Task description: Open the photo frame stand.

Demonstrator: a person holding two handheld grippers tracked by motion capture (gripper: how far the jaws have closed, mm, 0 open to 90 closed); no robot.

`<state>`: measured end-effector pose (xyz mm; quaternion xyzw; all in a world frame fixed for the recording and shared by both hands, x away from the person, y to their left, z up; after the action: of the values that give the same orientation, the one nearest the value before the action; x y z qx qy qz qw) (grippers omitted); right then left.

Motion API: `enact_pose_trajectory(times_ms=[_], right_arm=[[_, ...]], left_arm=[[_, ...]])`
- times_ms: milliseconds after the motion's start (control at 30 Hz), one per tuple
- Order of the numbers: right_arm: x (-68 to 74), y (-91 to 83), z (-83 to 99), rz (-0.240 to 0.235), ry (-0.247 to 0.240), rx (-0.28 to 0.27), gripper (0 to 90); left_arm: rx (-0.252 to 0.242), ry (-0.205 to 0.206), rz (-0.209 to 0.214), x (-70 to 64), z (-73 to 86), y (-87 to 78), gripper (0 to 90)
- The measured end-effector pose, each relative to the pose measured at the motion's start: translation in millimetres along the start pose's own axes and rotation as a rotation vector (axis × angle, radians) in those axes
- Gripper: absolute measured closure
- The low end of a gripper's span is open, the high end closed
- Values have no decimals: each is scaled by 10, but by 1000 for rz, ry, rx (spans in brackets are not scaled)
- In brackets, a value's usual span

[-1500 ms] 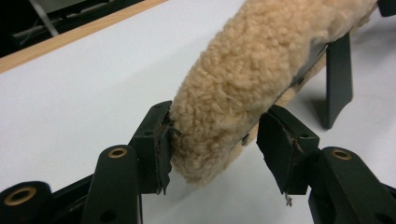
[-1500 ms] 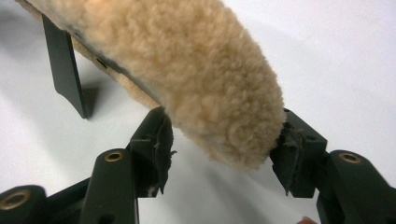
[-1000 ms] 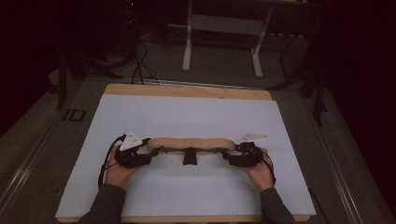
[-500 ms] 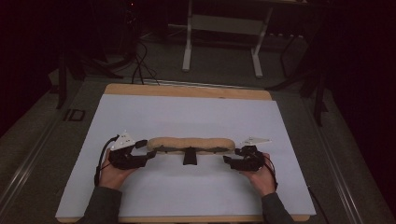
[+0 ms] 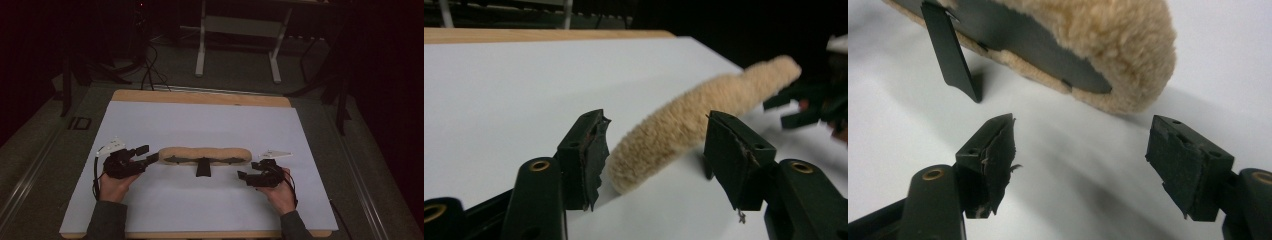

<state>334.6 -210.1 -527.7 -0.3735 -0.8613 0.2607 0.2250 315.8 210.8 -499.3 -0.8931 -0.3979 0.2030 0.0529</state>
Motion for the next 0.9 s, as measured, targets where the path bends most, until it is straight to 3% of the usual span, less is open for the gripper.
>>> enact_pose_trajectory(times_ms=[167, 333, 633, 767, 900], right_arm=[[48, 39, 19, -7, -6, 39, 283], [105, 44, 6, -25, -28, 39, 285], [150, 72, 18, -46, -46, 63, 333], [184, 81, 9, -55, -51, 58, 335], [216, 94, 5, -59, -57, 57, 343]], left_arm=[[-37, -30, -50, 63, -46, -53, 455], [-41, -99, -50, 111, -60, -44, 476], [-38, -138, -92, 151, -55, 44, 436], [-30, -118, -122, 140, -46, 105, 453], [17, -79, -176, 152, -3, 178, 512]])
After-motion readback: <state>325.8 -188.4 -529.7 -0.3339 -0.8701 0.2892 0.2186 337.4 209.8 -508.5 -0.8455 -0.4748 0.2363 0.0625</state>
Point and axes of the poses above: each handheld gripper's, and its own axes: y roughly forward along the jaws, z roughly out of its underside, x roughly to its left, the point moved 3 cm from there along y, roughly forward along the jaws, and after that the axes turned 4 degrees about -x, right-handed, at the moved point
